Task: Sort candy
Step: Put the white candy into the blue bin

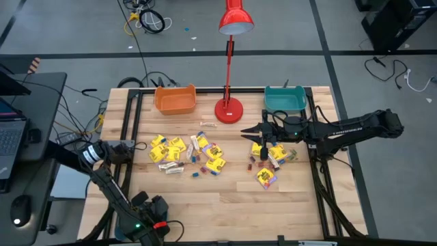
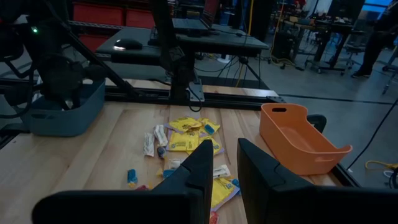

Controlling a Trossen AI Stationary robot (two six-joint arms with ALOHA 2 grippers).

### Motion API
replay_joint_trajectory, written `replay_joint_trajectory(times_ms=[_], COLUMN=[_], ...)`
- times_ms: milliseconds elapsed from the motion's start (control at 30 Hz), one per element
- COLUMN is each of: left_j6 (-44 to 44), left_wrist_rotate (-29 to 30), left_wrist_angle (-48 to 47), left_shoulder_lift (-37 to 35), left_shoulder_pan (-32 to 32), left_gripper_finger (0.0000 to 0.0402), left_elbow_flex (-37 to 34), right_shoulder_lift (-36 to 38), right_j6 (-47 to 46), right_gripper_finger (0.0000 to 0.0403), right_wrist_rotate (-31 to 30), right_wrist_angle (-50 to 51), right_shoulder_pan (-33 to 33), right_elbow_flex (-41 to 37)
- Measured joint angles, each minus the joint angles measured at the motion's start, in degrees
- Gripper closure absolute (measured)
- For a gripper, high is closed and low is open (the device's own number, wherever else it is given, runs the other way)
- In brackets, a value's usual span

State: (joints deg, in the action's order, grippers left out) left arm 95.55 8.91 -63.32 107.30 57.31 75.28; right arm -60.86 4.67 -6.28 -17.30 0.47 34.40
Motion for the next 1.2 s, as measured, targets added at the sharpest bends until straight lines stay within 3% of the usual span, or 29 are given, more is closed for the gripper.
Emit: replay_joint_trajectory(times_ms=[333,667,833,1033,1200], left_j6=[-0.7,-1.0,-4.4,-16.9,-27.4], left_wrist_rotate=[-2.2,-0.6,4.9,15.1,18.9], left_wrist_angle=[-5.5,-18.1,-22.0,-22.5,-24.7], left_shoulder_lift=[-0.2,-0.2,-0.2,-0.2,-0.2], left_shoulder_pan=[-0.5,-0.5,-0.5,-2.3,-5.9], left_gripper_finger=[0.0341,0.0341,0.0341,0.0341,0.0341], left_elbow_flex=[6.0,17.4,22.8,26.6,27.2], right_shoulder_lift=[0.0,0.0,0.0,0.0,0.0], right_j6=[-0.1,-0.5,-0.5,-0.6,-0.7], right_gripper_finger=[0.0343,0.0343,0.0343,0.0343,0.0343], right_wrist_rotate=[0.0,0.0,0.0,0.0,0.2], right_wrist_angle=[-0.2,-0.2,0.0,0.4,0.8], right_shoulder_pan=[0.0,0.2,0.2,0.2,0.2], right_elbow_flex=[0.0,0.0,0.0,0.0,0.0])
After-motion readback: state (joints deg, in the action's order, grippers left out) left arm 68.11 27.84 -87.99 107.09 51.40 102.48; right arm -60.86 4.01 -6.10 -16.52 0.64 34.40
